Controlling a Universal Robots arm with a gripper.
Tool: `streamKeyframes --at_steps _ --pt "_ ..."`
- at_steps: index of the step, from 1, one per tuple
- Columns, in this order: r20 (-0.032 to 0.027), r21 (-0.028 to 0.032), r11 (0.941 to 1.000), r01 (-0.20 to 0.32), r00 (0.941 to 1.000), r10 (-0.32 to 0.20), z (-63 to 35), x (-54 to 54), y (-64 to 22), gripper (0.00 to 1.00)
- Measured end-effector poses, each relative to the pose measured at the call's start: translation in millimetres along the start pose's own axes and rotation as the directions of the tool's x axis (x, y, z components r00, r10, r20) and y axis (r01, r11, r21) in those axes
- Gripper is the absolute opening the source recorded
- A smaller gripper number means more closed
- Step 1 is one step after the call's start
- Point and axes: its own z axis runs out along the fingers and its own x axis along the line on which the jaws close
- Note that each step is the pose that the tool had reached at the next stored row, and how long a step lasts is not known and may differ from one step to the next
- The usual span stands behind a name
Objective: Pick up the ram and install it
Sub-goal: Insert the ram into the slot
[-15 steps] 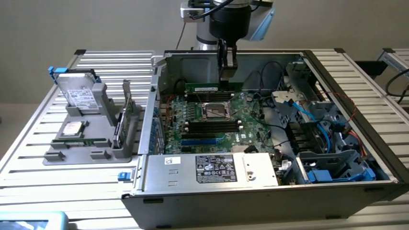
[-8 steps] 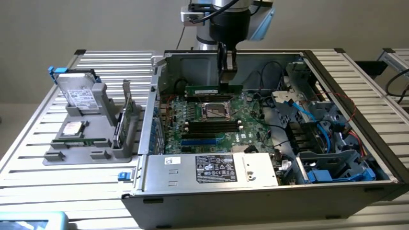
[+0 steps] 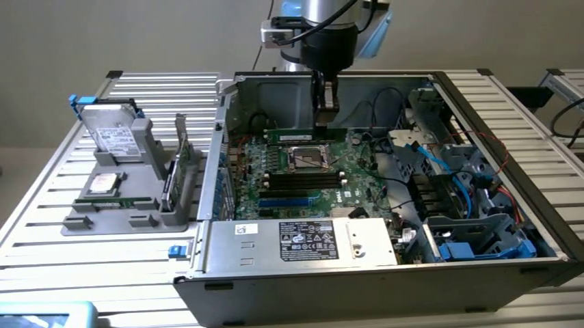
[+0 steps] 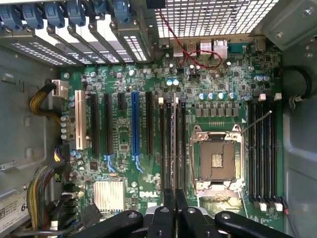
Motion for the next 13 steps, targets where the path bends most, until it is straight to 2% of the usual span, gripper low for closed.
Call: streamKeyframes --at_steps 13 --pt "-0.0127 0.0005 1.0000 0.000 0.9999 0.000 21.8 -3.4 -0.3 0.12"
